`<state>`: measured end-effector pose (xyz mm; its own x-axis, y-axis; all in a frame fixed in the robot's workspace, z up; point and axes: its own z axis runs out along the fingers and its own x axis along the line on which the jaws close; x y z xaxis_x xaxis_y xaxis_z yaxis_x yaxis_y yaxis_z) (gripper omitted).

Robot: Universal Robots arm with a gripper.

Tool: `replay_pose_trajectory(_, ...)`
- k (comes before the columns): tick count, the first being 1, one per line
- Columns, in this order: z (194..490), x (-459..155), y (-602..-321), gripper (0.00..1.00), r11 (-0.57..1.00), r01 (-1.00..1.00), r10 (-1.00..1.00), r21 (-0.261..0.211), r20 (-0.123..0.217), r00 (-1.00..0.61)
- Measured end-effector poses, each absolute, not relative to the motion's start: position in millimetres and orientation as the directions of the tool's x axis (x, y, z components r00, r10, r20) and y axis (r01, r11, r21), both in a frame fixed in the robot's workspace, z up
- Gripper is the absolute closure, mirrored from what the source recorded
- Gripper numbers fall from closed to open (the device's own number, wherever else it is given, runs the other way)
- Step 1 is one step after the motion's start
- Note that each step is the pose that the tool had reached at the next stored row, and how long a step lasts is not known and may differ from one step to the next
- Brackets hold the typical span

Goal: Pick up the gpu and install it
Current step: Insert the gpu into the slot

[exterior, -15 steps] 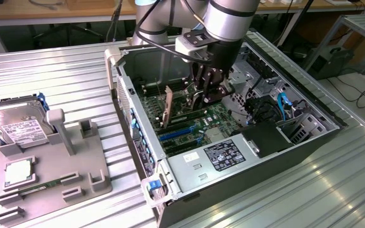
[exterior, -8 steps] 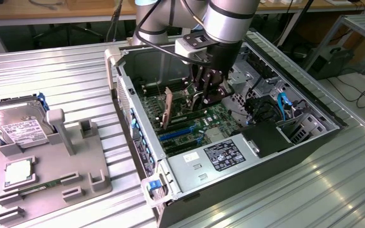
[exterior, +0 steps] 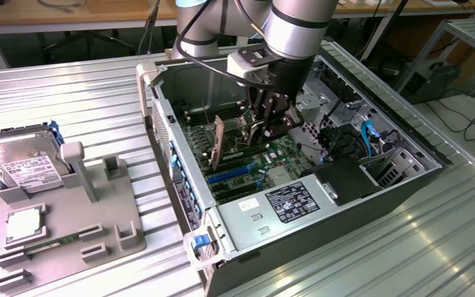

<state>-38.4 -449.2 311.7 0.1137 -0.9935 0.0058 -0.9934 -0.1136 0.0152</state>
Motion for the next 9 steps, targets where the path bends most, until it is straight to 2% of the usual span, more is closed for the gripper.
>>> replay_pose_trajectory(9, 306.6, -38.4, -449.2, 0.73, -0.113, -0.993, -0.994, 0.015, 0.006, 0.114)
